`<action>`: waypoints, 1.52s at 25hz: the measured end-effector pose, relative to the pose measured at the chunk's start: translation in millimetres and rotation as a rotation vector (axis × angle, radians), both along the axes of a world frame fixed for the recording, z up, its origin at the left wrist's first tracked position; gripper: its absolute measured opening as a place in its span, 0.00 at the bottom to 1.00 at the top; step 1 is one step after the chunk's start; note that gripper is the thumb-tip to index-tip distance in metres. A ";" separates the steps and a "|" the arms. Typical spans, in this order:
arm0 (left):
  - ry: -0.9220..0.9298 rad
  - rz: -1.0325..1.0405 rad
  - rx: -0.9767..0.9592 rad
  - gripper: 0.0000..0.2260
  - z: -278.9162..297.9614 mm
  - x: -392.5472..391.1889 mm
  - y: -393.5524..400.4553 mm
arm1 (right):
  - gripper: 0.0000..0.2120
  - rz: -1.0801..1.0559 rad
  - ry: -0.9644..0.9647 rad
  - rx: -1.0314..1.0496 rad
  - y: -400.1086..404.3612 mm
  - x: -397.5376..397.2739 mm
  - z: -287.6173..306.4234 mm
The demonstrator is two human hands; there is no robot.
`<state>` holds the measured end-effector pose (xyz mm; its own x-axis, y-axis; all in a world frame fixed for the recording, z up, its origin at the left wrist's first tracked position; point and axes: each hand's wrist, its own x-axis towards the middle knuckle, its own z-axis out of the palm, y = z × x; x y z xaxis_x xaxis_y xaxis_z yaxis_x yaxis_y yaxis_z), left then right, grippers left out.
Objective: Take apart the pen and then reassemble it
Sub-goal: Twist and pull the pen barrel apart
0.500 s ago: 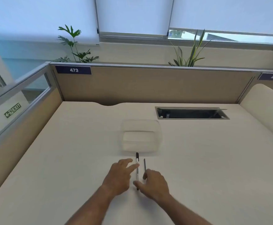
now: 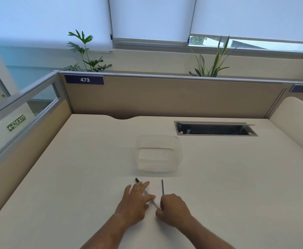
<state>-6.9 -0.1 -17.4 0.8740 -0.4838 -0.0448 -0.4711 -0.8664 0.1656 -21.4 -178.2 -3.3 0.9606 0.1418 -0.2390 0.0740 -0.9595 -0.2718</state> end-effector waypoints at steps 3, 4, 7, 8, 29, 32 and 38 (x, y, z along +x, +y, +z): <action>-0.042 0.011 -0.051 0.14 2.1 -0.5 0.6 | 0.11 0.145 -0.039 0.051 -13.8 4.1 8.0; -0.074 0.015 -0.083 0.13 5.5 -1.3 0.5 | 0.10 0.185 -0.063 0.077 -19.3 6.1 11.5; -0.208 0.002 -0.194 0.11 15.1 -1.2 -1.6 | 0.09 0.267 -0.129 0.133 -33.7 12.3 26.0; -0.239 0.005 -0.233 0.11 18.4 -1.6 -3.0 | 0.09 0.283 -0.145 0.152 -36.8 14.6 30.2; -0.400 -0.077 -0.382 0.10 45.9 18.9 -3.6 | 0.10 0.233 0.002 0.053 -38.4 50.0 74.6; -0.358 -0.072 -0.404 0.09 46.2 21.4 -4.5 | 0.10 0.238 -0.110 0.061 -39.0 46.1 69.8; -0.329 -0.119 -0.367 0.08 52.8 27.0 -2.1 | 0.11 0.269 -0.245 0.096 -38.7 40.5 64.1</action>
